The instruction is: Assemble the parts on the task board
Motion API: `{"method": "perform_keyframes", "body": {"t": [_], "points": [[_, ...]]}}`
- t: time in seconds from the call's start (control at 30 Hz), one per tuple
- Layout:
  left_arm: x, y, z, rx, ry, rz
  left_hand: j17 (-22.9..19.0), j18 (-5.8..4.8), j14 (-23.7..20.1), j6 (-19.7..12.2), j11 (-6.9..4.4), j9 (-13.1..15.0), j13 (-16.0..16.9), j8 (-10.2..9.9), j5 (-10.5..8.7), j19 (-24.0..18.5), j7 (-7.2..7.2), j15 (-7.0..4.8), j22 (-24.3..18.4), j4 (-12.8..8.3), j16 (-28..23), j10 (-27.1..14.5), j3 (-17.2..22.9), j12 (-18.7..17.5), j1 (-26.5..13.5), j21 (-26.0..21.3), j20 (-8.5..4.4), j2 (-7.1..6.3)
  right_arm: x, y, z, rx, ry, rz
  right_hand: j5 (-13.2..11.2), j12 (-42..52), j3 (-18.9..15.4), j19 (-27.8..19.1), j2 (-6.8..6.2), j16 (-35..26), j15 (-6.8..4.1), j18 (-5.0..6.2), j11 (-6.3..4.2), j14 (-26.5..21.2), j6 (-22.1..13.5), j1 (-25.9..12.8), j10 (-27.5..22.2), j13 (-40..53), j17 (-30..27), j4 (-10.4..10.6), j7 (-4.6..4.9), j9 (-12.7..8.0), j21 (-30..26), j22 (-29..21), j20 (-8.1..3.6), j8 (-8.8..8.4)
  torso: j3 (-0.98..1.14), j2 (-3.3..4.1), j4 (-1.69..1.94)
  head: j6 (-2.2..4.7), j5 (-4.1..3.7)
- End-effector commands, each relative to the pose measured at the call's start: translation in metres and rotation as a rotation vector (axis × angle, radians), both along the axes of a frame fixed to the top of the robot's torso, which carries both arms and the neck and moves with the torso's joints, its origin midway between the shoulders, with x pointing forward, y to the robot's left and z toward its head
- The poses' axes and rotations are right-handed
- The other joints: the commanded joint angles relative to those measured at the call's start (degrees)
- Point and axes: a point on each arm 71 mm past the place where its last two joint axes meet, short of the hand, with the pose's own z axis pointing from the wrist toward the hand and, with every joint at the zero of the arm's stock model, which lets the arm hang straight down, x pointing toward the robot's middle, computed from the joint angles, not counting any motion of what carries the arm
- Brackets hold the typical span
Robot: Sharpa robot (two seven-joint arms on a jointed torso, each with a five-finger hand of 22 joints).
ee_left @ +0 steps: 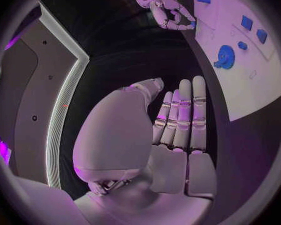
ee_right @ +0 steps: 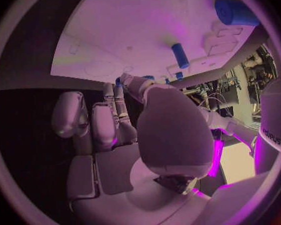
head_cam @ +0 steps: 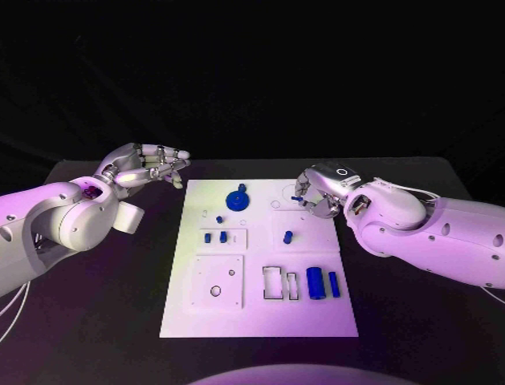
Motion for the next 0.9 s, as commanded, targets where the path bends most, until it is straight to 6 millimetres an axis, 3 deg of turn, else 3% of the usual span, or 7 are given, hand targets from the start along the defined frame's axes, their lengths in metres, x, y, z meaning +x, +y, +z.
{"method": "perform_keyframes", "body": {"t": [0.03, 0.3, 0.9], "points": [[-0.0006, -0.0021, 0.0008, -0.004, -0.004, -0.014, -0.1, 0.77, -0.3, -0.4, -0.02, -0.1, -0.1, -0.3, 0.08, -0.3, 0.84, 0.01, -0.1, -0.1, -0.4, -0.6, 0.2, 0.1, -0.5, -0.3, 0.11, 0.19, 0.0001, 0.001, -0.0003, 0.009, 0.013, -0.002, 0.3, -0.1, 0.7, 0.2, 0.25, -0.2, 0.3, 0.37, -0.19, -0.1, 0.1, 0.6, 0.8, -0.2, -0.2, -0.1, 0.21, 0.3, 0.6, 4.8, 0.25, -0.09, -0.01, -0.04, 0.02, 0.05, -0.04], [-0.0008, -0.002, 0.0009, -0.004, -0.004, -0.014, -0.1, 0.77, -0.3, -0.4, -0.02, -0.1, -0.1, -0.3, 0.08, -0.3, 0.84, 0.01, -0.1, -0.1, -0.4, -0.6, 0.2, 0.1, -0.5, -0.3, 0.11, 0.19, 0.0006, 0.001, -0.0017, 0.007, 0.033, -0.005, 0.3, -0.7, 1.6, 0.5, 1.26, -0.2, 0.12, 0.31, -0.38, 0.0, 0.1, 1.6, 2.3, -1.1, -0.2, -0.7, 0.16, 1.0, 0.9, 4.9, 0.1, 0.11, -0.04, -0.01, 0.0, -0.02, -0.01], [-0.0012, -0.0011, 0.001, -0.004, -0.004, -0.013, -0.1, 0.77, -0.3, -0.5, 0.01, -0.1, -0.1, -0.3, 0.08, -0.3, 0.87, 0.04, -0.1, -0.2, -0.4, -0.7, 0.3, 0.1, -0.6, -0.3, 0.14, 0.25, -0.0058, -0.0064, -0.0064, -0.031, 0.087, -0.021, 0.3, -0.9, 1.5, 0.6, 1.27, -0.2, 0.05, 0.27, -0.47, 0.0, 0.0, 1.4, 3.2, -1.3, -0.2, -0.9, 0.13, 1.4, 1.1, 5.0, 0.04, 0.2, -0.02, -0.05, -0.11, -0.25, -0.08]]}}
